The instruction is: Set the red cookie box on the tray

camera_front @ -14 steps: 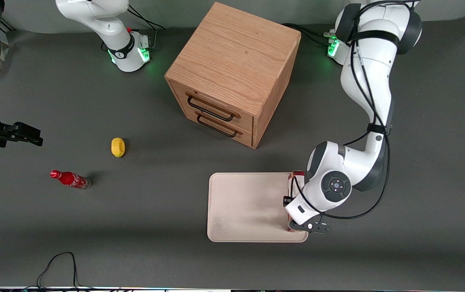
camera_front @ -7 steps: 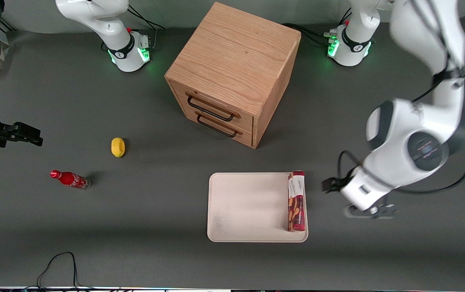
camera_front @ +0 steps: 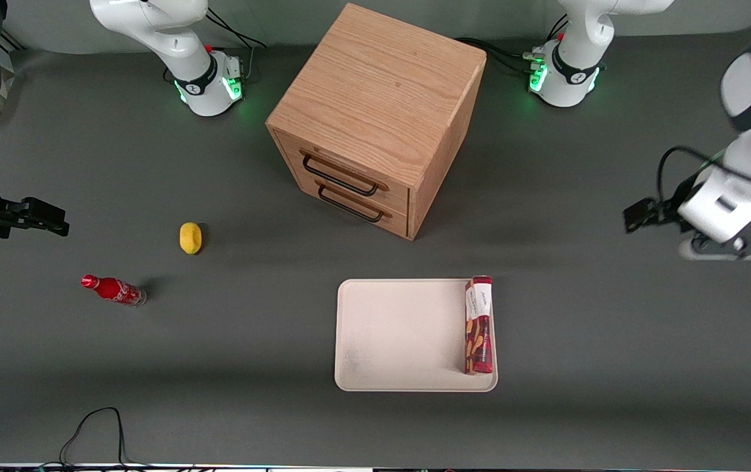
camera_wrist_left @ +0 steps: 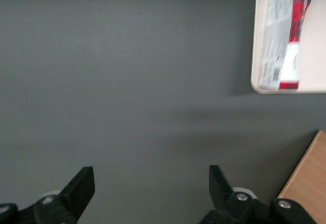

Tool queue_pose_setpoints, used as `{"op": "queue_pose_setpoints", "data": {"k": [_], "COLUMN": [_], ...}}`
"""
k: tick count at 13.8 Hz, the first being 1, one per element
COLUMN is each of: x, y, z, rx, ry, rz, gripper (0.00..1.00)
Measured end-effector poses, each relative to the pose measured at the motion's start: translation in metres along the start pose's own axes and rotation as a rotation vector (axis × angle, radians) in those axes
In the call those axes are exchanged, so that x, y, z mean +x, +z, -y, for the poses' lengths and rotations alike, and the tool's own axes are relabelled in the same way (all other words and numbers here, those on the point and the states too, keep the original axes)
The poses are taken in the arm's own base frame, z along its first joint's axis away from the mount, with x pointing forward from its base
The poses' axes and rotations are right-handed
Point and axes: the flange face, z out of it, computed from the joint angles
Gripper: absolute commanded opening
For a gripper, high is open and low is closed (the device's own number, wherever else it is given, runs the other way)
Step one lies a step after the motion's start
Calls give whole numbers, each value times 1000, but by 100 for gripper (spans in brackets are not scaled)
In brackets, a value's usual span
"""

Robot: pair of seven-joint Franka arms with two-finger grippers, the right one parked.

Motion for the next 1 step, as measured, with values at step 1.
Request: {"op": "queue_pose_setpoints", "data": {"k": [1], "x": [-10], "y": [-7], "z": [6], "rx": [9], "ry": [5], "rz": [0], "gripper": [100]}}
